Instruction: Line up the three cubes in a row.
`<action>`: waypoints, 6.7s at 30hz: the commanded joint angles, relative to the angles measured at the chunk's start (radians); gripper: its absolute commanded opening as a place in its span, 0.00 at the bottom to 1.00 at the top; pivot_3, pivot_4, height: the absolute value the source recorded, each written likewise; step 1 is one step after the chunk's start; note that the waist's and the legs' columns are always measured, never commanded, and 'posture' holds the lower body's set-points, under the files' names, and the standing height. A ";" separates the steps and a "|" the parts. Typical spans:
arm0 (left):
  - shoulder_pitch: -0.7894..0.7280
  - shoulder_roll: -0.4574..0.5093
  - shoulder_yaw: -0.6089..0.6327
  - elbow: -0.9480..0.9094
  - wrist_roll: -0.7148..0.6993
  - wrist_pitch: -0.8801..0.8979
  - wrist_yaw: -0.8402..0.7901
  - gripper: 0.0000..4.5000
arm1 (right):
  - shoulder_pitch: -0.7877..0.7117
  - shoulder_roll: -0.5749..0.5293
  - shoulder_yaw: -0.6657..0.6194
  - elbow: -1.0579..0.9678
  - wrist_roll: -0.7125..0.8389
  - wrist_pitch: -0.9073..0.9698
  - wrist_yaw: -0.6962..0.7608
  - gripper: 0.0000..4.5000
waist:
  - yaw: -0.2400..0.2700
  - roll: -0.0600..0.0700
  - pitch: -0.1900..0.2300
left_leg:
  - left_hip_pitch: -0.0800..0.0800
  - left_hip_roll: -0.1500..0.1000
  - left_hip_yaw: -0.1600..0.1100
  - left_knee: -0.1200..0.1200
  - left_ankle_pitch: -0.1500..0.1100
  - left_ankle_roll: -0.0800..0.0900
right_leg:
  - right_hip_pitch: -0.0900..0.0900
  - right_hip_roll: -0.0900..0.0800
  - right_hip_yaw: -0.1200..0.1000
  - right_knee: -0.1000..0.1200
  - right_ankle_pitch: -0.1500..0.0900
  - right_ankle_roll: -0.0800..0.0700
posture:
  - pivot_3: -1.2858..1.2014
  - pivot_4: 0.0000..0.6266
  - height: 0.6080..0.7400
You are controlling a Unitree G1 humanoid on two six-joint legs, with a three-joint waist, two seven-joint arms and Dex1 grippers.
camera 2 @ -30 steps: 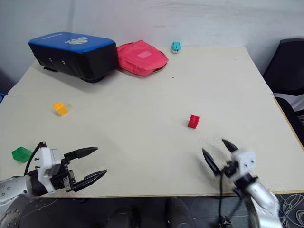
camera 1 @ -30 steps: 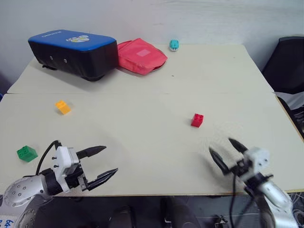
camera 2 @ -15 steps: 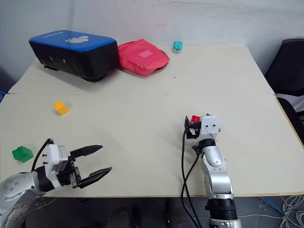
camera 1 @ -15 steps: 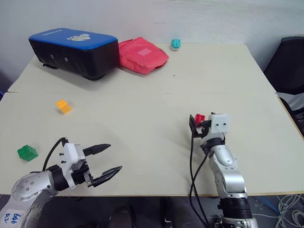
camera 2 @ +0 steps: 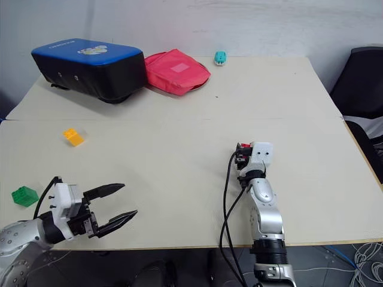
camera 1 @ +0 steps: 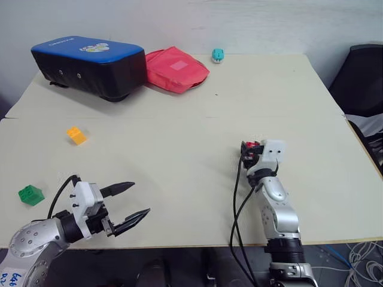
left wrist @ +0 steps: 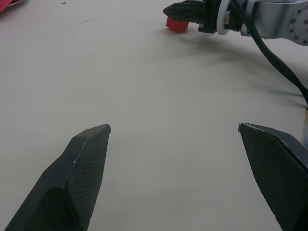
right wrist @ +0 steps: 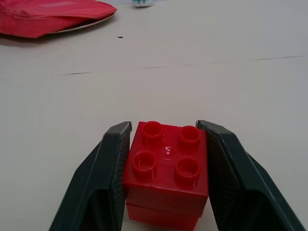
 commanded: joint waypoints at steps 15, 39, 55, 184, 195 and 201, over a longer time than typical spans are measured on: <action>0.109 -0.048 0.055 -0.036 0.018 -0.054 0.018 1.00 | -0.313 -0.320 0.405 0.292 0.078 -0.209 1.189 0.39 | 0.000 0.001 0.001 | 0.000 0.002 0.000 0.002 -0.001 0.002 | 0.001 0.001 -0.001 -0.001 0.000 0.000 | 0.52 0.24 1.00; 0.139 -0.041 0.097 -0.040 0.012 -0.053 0.021 1.00 | -0.369 -0.187 0.310 0.513 0.093 -0.433 1.267 0.84 | -0.002 0.001 0.001 | 0.001 0.002 0.000 0.002 -0.001 0.001 | 0.001 0.000 -0.001 0.000 0.000 0.000 | 0.52 0.24 1.00; 0.398 -0.502 0.549 0.132 -0.007 -0.320 0.311 1.00 | -0.105 -0.393 0.044 0.188 0.282 -0.387 1.247 0.99 | 0.001 -0.002 0.000 | 0.000 0.002 0.000 0.002 -0.010 0.011 | 0.004 -0.001 -0.002 -0.008 0.000 0.000 | 0.52 0.24 1.00; -0.202 -0.255 0.437 0.373 0.054 -0.100 0.558 1.00 | 0.142 -0.402 0.032 -0.225 0.328 -0.301 0.929 1.00 | 0.054 -0.004 -0.001 | 0.001 0.001 -0.003 0.014 -0.011 0.012 | 0.007 -0.001 -0.003 0.001 0.001 0.002 | 0.52 0.24 1.00; -0.874 -0.373 0.215 0.661 0.237 0.080 1.126 1.00 | 0.099 -0.388 0.066 -0.254 0.335 -0.243 0.891 1.00 | 0.055 -0.008 -0.003 | -0.001 0.001 -0.001 0.015 -0.008 0.007 | 0.006 -0.001 -0.004 0.000 0.002 0.004 | 0.52 0.24 1.00; -1.018 -0.400 0.163 0.882 0.332 -0.024 1.244 1.00 | 0.078 -0.364 0.082 -0.242 0.321 -0.250 0.870 1.00 | 0.054 -0.008 -0.003 | -0.001 0.003 0.002 0.014 -0.006 0.003 | 0.003 0.002 -0.002 0.001 0.002 0.004 | 0.52 0.24 1.00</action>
